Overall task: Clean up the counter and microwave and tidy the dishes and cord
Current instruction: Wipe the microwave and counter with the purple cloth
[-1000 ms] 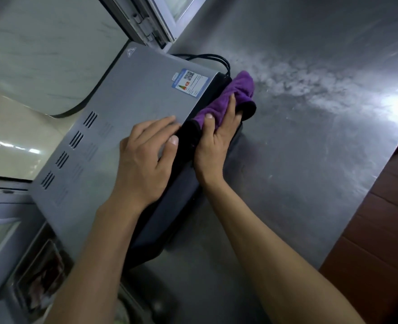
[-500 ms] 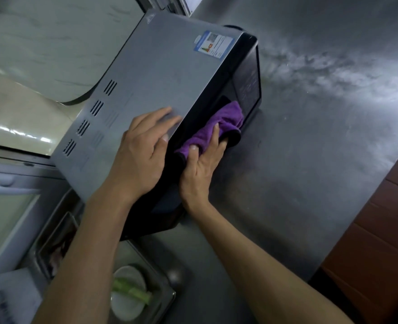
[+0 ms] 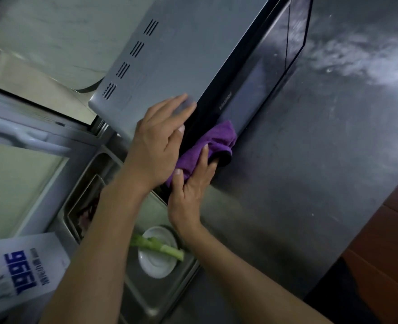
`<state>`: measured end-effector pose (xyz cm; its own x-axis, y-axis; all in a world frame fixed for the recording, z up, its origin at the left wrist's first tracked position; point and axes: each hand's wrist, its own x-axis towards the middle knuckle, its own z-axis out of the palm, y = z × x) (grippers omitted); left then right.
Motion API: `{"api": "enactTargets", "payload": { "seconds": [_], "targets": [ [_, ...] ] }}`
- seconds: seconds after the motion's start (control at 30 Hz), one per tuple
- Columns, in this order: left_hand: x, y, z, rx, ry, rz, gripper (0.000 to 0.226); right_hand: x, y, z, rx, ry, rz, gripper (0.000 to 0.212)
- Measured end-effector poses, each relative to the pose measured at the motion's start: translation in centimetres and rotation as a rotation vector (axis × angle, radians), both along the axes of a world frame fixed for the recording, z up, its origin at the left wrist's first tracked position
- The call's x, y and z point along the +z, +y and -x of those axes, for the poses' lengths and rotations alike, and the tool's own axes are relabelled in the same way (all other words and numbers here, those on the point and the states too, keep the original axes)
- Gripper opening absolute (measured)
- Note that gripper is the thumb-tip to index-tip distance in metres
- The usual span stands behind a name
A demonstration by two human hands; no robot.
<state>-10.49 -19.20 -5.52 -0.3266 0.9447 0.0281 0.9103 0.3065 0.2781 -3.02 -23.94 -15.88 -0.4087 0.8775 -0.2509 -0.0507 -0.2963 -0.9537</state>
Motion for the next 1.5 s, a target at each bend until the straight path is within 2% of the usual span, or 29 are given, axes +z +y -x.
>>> {"api": "enactTargets", "payload": {
  "seconds": [0.23, 0.4, 0.6, 0.77, 1.0, 1.13, 1.37, 1.5],
  "targets": [
    [-0.1, -0.5, -0.1, 0.004, -0.002, -0.007, 0.044, -0.8, 0.1, 0.4, -0.052, 0.013, 0.023, 0.060],
    [-0.2, 1.3, -0.3, 0.012, 0.097, -0.009, 0.043, -1.6, 3.8, 0.4, -0.096, -0.004, 0.068, 0.062],
    [-0.3, 6.2, -2.2, 0.012, 0.169, 0.010, 0.044, -1.8, 11.2, 0.3, -0.154, -0.030, 0.089, 0.073],
    [-0.1, 11.1, -2.8, 0.001, 0.156, -0.001, 0.045, -1.0, 19.1, 0.0, -0.176, -0.033, 0.066, 0.076],
    [-0.3, 17.1, -3.3, -0.008, 0.174, 0.024, 0.046, 0.4, 29.5, -0.5, -0.231, -0.026, 0.091, 0.059],
    [-0.5, 19.7, -4.0, 0.007, 0.193, 0.034, 0.049, 1.2, 33.4, -0.5, -0.277, -0.033, 0.101, 0.056],
    [-0.5, 20.8, -4.0, 0.009, 0.184, 0.027, 0.048, 0.8, 34.8, -0.5, -0.323, -0.001, 0.124, 0.056],
    [-0.8, 19.6, -4.1, -0.012, 0.201, 0.045, 0.050, -1.3, 33.1, -0.4, -0.333, -0.005, 0.249, 0.055]
  ]
}}
